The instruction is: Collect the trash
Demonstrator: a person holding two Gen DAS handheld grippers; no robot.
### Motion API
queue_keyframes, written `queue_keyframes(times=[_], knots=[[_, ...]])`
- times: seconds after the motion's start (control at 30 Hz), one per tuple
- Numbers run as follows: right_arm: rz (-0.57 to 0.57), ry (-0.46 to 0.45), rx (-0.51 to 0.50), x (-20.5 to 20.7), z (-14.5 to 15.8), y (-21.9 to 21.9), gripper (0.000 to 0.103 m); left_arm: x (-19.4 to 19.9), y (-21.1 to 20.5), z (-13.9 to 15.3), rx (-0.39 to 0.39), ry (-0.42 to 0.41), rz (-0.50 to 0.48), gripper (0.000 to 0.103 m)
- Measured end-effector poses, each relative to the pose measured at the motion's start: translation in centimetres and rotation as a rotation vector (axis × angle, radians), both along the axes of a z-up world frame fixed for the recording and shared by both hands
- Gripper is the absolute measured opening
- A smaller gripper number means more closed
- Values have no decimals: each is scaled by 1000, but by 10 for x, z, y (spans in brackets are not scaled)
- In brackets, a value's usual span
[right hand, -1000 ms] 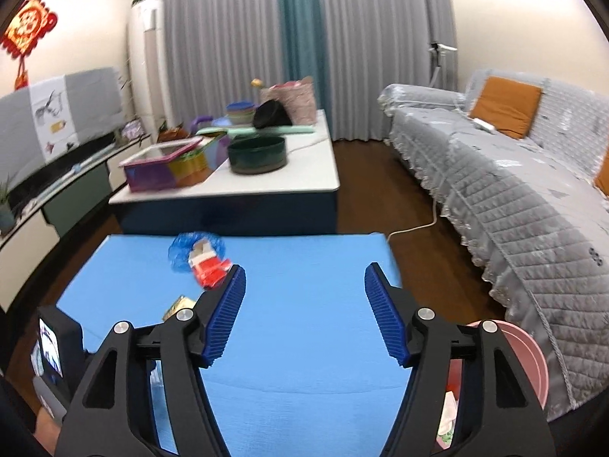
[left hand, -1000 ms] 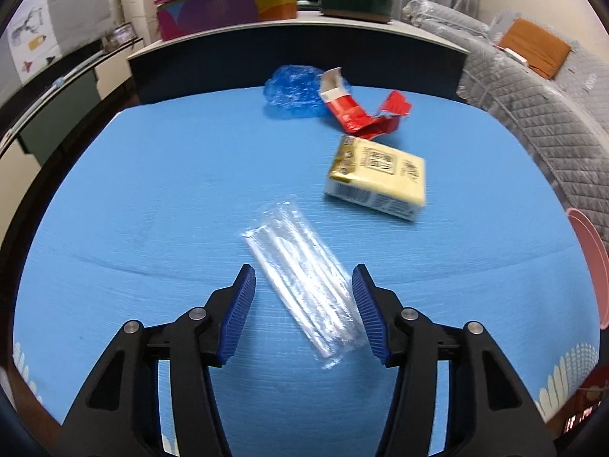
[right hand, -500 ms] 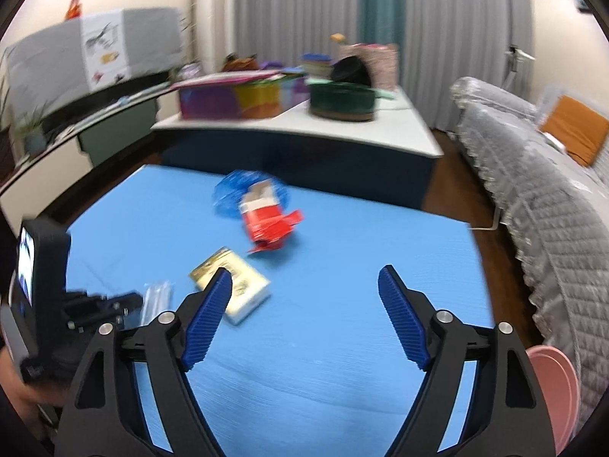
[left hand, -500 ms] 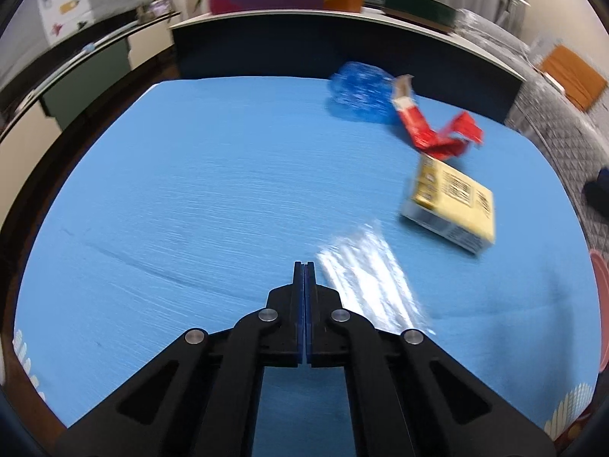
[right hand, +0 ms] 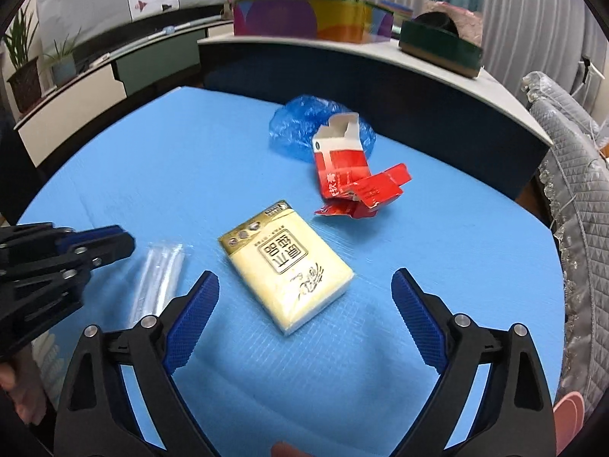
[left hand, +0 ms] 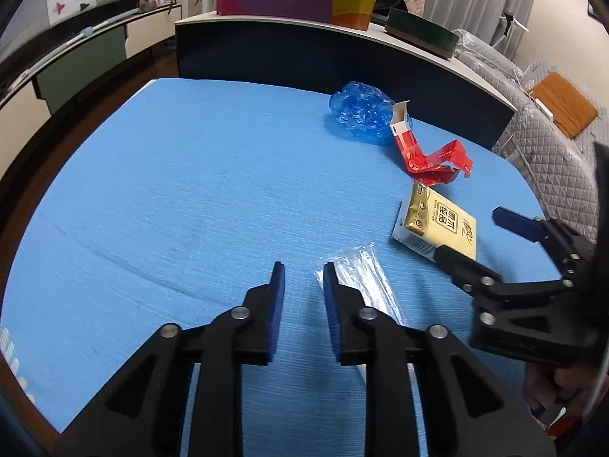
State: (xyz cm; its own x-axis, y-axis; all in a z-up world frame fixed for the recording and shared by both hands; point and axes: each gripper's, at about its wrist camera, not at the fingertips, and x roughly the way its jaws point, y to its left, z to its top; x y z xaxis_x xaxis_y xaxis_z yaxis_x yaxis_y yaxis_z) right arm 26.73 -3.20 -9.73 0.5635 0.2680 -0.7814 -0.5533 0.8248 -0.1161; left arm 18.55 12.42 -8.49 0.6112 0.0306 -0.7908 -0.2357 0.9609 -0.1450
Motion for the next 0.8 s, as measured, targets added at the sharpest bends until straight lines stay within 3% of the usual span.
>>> queue_keyframes(times=[0.2, 0.27, 0.33, 0.4, 0.57, 0.8], knots=[[-1, 40, -11, 12, -13, 2, 90, 0, 4, 1, -2, -5, 18, 23], [4, 41, -13, 11, -13, 2, 85, 0, 4, 1, -3, -4, 14, 23], [16, 47, -9, 10, -12, 3, 69, 0, 0, 0, -1, -1, 4, 23], [26, 47, -15, 8, -11, 3, 65, 0, -4, 0, 1, 0, -9, 27], [10, 33, -37, 1, -8, -8, 59, 3, -23, -1, 10, 1, -55, 53], [-67, 24, -29, -11, 5, -45, 58, 9, -52, -17, 109, 80, -99, 56]])
